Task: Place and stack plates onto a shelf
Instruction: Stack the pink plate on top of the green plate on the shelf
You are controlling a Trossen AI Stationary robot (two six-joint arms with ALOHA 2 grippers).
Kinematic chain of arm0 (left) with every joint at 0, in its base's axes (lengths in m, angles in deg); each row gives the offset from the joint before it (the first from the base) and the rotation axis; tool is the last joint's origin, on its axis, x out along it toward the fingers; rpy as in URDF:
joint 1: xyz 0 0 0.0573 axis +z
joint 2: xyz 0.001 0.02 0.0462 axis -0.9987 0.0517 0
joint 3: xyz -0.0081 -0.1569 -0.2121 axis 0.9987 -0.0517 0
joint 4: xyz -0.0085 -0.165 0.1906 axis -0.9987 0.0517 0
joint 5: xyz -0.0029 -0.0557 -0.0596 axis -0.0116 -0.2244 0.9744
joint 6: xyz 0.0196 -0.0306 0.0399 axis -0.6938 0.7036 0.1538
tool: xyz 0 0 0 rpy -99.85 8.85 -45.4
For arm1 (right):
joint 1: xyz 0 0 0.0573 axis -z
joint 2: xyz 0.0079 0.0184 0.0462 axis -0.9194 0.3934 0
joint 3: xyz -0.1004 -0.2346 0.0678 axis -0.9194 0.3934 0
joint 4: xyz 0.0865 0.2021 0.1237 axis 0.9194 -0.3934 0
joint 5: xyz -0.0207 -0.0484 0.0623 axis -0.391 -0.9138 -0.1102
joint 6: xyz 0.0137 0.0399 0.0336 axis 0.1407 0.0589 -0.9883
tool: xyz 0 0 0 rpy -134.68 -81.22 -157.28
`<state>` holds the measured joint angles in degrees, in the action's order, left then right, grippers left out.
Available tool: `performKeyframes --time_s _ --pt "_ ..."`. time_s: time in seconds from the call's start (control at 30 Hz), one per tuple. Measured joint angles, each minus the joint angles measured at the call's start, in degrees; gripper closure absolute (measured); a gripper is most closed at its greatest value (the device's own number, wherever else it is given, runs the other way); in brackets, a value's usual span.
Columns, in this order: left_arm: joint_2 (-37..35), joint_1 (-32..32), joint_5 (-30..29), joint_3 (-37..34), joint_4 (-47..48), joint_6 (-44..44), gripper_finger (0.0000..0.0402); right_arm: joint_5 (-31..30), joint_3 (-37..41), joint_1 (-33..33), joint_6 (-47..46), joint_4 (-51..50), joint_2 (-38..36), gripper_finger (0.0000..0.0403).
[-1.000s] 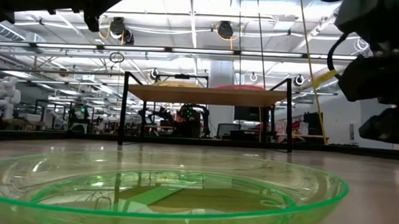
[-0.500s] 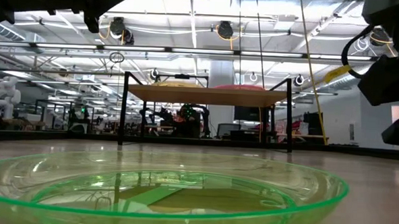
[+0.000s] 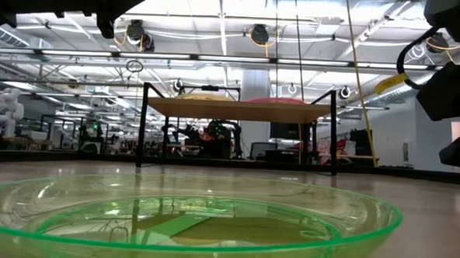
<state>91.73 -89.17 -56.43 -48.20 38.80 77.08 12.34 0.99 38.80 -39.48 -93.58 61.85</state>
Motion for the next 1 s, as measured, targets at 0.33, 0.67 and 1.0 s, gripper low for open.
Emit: performKeyframes --time_s 0.33,0.67,1.0 --pt "0.0 0.0 -0.07 0.0 -0.2 -0.02 0.0277 -5.56 0.04 5.31 5.71 1.34 -8.06 0.0403" --pt "0.0 0.01 -3.8 0.0 -0.07 0.09 0.0277 -11.19 -0.02 15.27 16.87 15.13 -18.15 0.0403" --pt "-0.02 0.01 -4.02 0.02 -3.52 0.21 0.0277 -18.15 -0.02 30.0 23.88 29.94 -18.28 0.0403"
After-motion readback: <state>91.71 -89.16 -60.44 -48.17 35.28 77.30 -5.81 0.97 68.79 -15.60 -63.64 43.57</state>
